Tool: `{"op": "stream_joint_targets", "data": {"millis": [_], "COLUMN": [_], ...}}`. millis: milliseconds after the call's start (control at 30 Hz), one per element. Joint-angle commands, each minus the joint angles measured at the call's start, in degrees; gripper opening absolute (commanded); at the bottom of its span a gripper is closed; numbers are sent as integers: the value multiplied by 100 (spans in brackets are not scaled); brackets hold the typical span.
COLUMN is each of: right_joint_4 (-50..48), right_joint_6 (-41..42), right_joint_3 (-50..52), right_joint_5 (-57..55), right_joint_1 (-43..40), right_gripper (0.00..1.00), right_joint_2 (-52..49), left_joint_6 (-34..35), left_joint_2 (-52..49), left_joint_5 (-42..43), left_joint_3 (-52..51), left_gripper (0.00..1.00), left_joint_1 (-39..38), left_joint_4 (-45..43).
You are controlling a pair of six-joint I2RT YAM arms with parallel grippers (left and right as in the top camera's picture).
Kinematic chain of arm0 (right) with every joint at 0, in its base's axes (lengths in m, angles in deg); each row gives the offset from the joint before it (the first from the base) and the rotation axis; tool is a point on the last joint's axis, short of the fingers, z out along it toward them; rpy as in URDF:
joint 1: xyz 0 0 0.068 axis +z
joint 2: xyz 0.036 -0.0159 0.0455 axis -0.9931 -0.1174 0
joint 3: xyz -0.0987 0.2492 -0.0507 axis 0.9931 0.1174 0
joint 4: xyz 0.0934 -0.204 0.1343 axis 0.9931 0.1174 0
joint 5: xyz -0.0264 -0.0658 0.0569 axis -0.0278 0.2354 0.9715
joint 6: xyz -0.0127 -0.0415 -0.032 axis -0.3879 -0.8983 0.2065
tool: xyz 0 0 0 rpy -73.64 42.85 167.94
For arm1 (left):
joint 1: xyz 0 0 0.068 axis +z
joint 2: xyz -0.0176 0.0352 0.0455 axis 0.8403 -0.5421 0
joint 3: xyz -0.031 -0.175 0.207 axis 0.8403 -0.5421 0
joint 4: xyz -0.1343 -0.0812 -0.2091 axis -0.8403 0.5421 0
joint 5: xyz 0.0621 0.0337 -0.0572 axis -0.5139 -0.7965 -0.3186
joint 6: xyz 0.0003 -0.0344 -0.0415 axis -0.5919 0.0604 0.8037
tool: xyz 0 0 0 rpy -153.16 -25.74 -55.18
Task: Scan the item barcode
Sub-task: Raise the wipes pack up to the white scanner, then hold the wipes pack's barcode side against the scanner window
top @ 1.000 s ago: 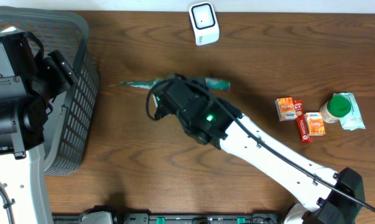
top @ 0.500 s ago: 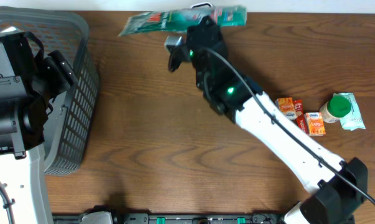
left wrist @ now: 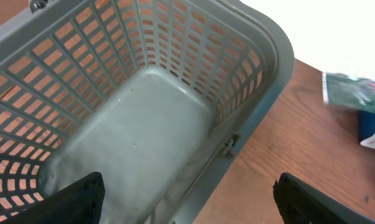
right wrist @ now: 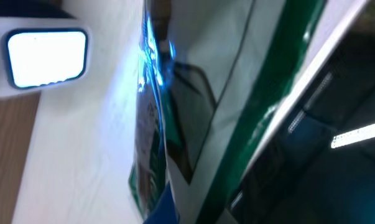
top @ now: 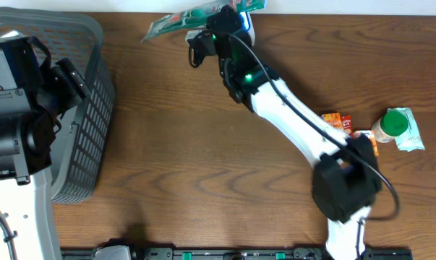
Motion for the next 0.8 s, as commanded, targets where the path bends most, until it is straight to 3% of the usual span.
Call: {"op": "stream_joint_targets", "data": {"millis": [0, 233, 467, 767], "right_joint_4": [-874, -1279, -935, -564], "right_joint_6": [-103, 192, 1749, 1985], "right_joint_3": [-101, -105, -105, -105], "right_joint_5": [306, 1014, 1790, 1794], "right_joint_1": [-225, -413, -411, -542], "right_gripper": [1, 1, 1, 1], "right_joint_2": [-531, -1082, -1152, -1172], "left_joint_6": [9, 9, 9, 9], "left_joint_2": [4, 4, 4, 4], "left_joint_5": [-48, -50, -48, -50], "left_joint_3": [39, 39, 39, 39], "left_gripper": [88, 88, 88, 88], "left_joint_1": [24, 24, 24, 24], "left_joint_4": [4, 4, 4, 4]}}
